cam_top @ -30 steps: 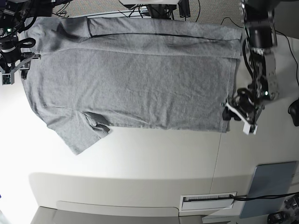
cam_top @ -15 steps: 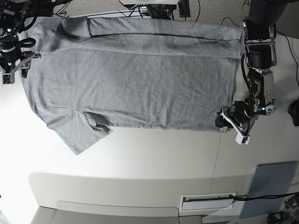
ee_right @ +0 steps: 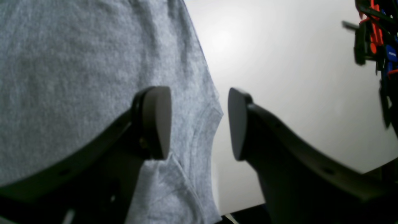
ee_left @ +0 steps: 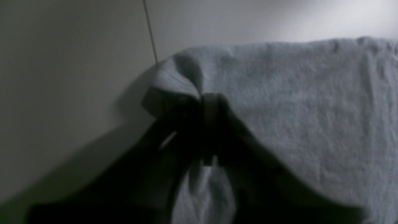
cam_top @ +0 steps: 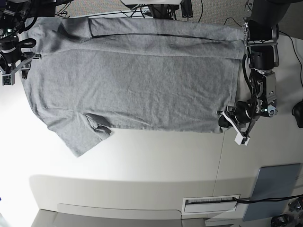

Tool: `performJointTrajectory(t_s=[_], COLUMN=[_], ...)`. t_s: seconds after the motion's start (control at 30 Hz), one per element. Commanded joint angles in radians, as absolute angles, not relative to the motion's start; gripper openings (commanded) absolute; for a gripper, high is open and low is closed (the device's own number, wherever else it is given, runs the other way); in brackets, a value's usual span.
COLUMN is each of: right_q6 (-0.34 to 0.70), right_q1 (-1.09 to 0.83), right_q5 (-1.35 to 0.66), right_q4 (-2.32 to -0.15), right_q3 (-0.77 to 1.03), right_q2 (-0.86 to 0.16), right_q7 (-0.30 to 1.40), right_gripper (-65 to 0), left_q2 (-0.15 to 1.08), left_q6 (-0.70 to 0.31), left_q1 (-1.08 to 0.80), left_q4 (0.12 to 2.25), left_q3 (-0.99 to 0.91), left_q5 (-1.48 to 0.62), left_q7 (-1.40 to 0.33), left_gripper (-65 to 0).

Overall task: Fold the T-shirt properly
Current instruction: 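Move the right gripper to the hem corner and grasp it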

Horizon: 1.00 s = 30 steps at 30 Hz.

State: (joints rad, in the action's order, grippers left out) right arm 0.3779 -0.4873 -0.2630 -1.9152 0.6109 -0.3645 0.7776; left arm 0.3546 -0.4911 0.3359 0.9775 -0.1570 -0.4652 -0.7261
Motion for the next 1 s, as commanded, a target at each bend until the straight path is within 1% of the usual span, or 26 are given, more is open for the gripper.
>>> performJointTrajectory(t_s=[0.0,0.17,0.33,0.6,0.67,0.8,0.97], right_q6=[0.371,0.376,0.41,0.406,0.387,0.357,0.358], right_q1=[-0.484,-0.472,-0.428,-0.366,-0.334,-0.251,-0.101], right_q5=[-0.265,-0.265,-0.266,-0.255,-0.242,-0.246,-0.246], right_q4=[-1.932,-1.93,-1.922,-1.921,-1.91,-1.818,-1.632], right_q3=[0.623,0.622,0.614,0.505,0.49,0.466,0.353], right_q2=[-0.382,-0.382,-0.383,-0.405,-0.405,-0.421,-0.492], right_q7=[0.751,0.72,0.721,0.727,0.73,0.731,0.751], right_gripper=[-35.7,-35.6,-35.5,-35.5,-35.5,-35.5,-35.5], left_q2=[0.366,0.366,0.366,0.366,0.366,0.366,0.366], left_q6=[-0.495,-0.494,-0.491,-0.492,-0.492,-0.492,-0.492], left_q1=[0.358,0.358,0.358,0.358,0.358,0.358,0.358], left_q4=[0.989,0.989,0.989,0.989,0.989,0.989,0.989], left_q3=[-0.158,-0.158,-0.158,-0.158,-0.158,-0.158,-0.158], left_q5=[-0.472,-0.472,-0.472,-0.472,-0.472,-0.472,-0.472], left_q7=[-0.725,-0.725,-0.727,-0.727,-0.727,-0.735,-0.736], left_gripper=[-65.0,-65.0,-65.0,-65.0,-65.0,-65.0,-65.0])
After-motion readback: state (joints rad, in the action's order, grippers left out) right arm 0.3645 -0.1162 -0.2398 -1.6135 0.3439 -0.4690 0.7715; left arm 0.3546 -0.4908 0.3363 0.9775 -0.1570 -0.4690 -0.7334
